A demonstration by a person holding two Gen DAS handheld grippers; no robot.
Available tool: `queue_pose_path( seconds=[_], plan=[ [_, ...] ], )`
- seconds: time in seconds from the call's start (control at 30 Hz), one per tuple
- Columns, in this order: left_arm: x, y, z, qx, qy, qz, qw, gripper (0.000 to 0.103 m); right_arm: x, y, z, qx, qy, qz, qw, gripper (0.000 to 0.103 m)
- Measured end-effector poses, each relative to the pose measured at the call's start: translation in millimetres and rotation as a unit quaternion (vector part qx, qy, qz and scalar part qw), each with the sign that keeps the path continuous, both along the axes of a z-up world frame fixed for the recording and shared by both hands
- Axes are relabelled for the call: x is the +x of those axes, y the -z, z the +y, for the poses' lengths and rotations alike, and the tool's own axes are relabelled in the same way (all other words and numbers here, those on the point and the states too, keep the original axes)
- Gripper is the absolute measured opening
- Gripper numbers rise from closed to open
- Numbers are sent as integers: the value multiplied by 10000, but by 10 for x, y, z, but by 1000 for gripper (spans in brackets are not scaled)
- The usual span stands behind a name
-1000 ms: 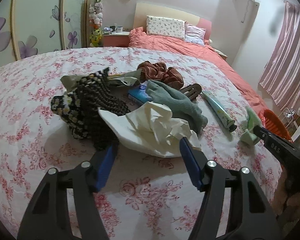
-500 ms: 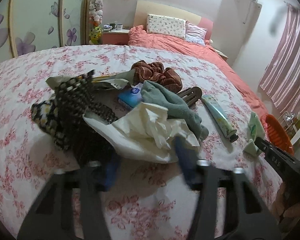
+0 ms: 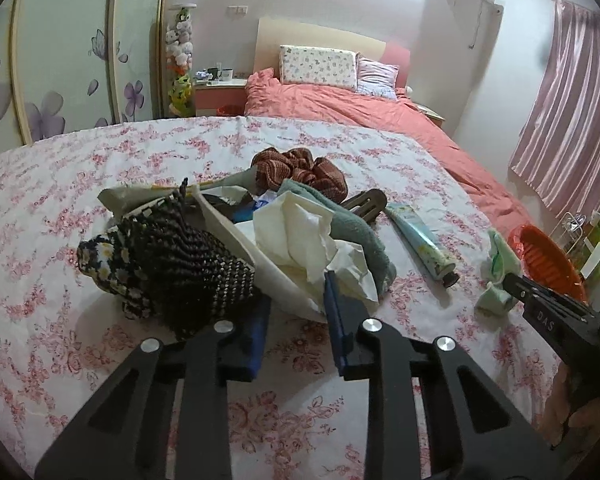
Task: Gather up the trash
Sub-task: 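Grasp the crumpled white tissue with the left gripper while the right holds the sock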
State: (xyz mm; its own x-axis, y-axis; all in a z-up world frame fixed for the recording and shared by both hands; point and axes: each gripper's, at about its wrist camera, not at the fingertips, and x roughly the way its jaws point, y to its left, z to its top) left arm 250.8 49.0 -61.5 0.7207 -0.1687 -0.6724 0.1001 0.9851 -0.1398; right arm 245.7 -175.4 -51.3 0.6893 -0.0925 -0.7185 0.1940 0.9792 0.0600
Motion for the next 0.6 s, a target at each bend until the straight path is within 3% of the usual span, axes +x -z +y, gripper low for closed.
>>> queue_pose_path(
  seconds=[0.6],
  plan=[
    [-316,-485,-474,-212,628,-406,9970,26,-479,-569,-249,428,12,-795,9959,12]
  ],
)
